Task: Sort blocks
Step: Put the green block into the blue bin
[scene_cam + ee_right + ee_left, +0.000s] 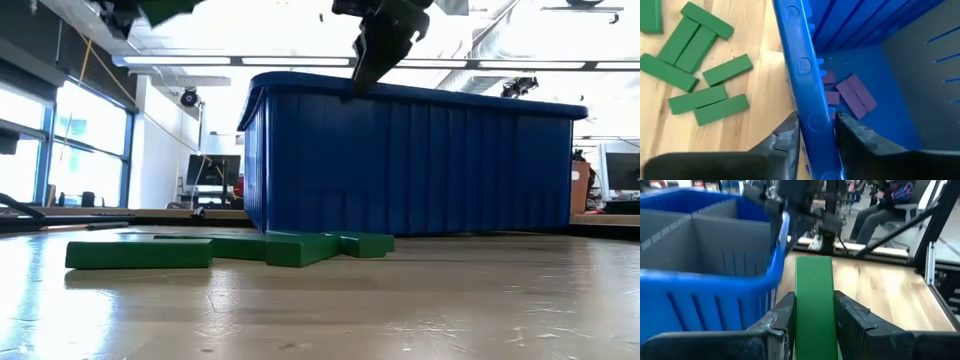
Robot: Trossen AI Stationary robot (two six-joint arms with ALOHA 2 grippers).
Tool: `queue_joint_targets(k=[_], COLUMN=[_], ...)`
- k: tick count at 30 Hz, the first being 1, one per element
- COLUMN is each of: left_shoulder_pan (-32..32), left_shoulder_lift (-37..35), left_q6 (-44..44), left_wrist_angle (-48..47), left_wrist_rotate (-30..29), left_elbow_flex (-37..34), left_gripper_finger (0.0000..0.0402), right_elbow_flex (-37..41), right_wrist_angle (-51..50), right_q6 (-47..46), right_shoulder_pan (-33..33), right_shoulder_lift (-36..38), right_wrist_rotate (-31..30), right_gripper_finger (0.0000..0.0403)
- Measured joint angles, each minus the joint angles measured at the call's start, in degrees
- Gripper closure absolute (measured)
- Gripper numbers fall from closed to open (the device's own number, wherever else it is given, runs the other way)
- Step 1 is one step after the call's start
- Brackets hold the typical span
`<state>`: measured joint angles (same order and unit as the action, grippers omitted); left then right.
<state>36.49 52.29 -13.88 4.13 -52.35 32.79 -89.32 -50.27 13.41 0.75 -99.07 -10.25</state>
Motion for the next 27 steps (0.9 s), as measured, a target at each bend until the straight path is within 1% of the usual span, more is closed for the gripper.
queue_joint_targets(k=[1,5,8,11,14,18,20,24,27], left_shoulder_pan=[-0.18,-2.31,-7.09,-14.25,-23.2,-35.07,-39.62,-47.47,-53.25], left_shoulder_lift=[-0.32,-1.36,-1.54,-0.93,0.61,4.84,7.82,15.12,20.93], left_q6=[1.28,6.56,7.35,6.63,6.68,8.58,10.46,14.96,17.3], left_wrist_angle=[-0.04,-0.64,-7.8,-17.83,-25.25,-29.62,-30.19,-31.82,-35.31], left_wrist_rotate=[-0.19,-0.55,1.97,6.64,13.63,26.81,30.99,35.14,36.72], left_elbow_flex=[0.85,5.32,10.9,17.5,23.2,29.16,31.58,37.42,43.18], left_gripper_finger=[0.0313,0.0313,0.0313,0.0313,0.0313,0.0313,0.0313,0.0313,0.0313], right_elbow_flex=[-0.02,0.04,0.14,0.15,0.15,0.15,0.18,0.26,0.26], right_wrist_angle=[0.31,2.22,2.83,3.31,3.85,5.04,5.33,5.28,5.28], right_q6=[0.08,-1.77,-3.59,-5.69,-7.31,-8.62,-8.59,-8.68,-8.74], right_shoulder_pan=[0.0,-0.94,-2.71,-4.66,-6.25,-8.13,-8.85,-9.63,-9.54], right_shoulder_lift=[-0.06,-0.09,-0.09,-0.28,-0.37,-0.42,-0.48,-0.54,0.14], right_wrist_rotate=[-0.36,0.46,0.43,1.09,1.92,1.96,1.28,-3.82,-4.12], right_gripper_finger=[0.0318,0.0318,0.0318,0.0318,0.0317,0.0315,0.0314,0.0298,0.0272])
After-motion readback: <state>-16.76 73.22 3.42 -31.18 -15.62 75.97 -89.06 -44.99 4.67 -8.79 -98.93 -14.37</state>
